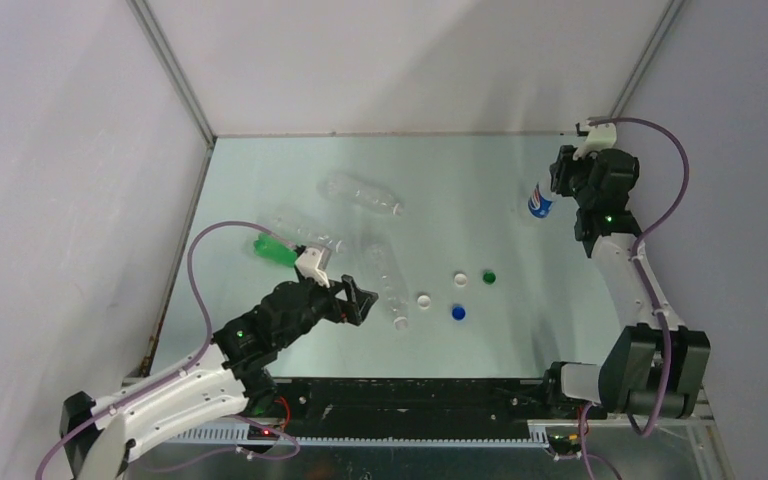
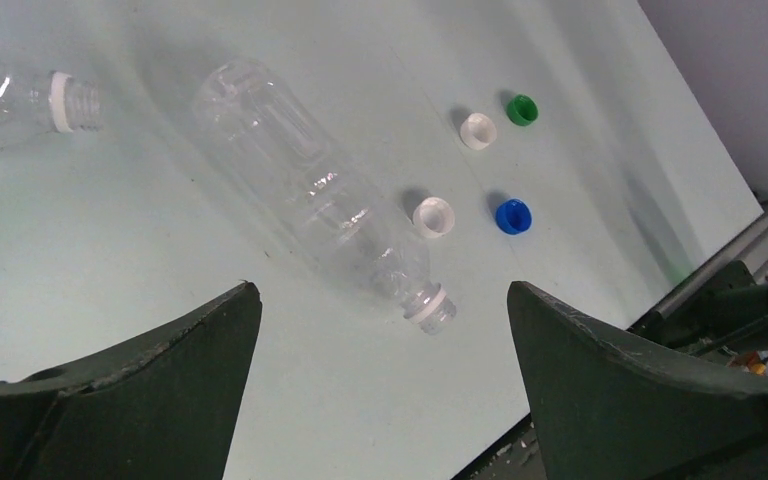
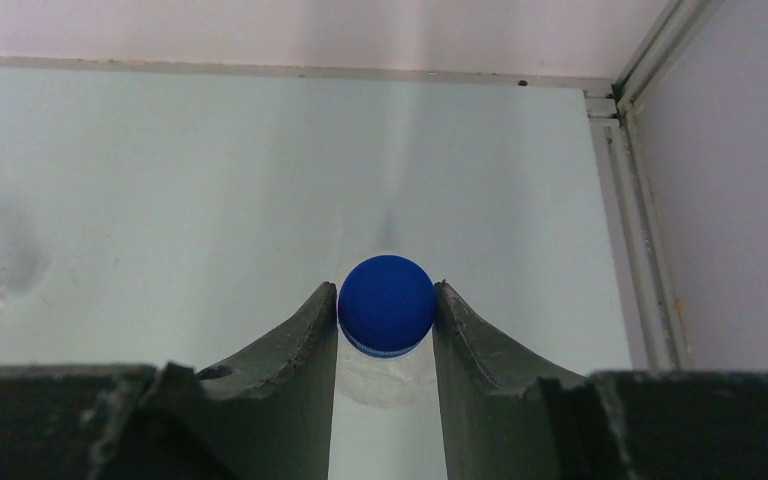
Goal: Screw on the bottle caps
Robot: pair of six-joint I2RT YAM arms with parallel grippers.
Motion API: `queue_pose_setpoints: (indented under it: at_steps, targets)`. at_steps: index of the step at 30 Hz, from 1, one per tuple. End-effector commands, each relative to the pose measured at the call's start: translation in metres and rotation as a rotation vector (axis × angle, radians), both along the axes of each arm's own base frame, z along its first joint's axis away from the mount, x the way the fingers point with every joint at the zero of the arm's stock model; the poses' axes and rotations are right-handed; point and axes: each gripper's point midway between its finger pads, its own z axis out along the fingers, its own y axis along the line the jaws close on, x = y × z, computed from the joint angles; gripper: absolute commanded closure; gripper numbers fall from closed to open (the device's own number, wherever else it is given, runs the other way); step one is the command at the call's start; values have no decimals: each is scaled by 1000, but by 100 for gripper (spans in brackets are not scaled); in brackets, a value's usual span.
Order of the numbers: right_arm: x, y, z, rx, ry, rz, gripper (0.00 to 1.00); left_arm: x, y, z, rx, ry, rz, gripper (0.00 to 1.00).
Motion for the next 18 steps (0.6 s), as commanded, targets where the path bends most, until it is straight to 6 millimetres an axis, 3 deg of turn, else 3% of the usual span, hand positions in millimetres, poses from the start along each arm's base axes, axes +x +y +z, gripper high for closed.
queue_pose_setpoints:
  at_steps: [1, 9, 18]
  targets:
    - [18, -10, 29, -52, -74, 10, 98, 16, 2, 12, 4, -69, 62, 0]
    - [29, -12, -6, -34, 33, 11, 91, 32, 11, 5, 166, -71, 118, 0]
    - [28, -11, -14, -35, 60, 21, 76, 39, 14, 6, 247, -83, 130, 0]
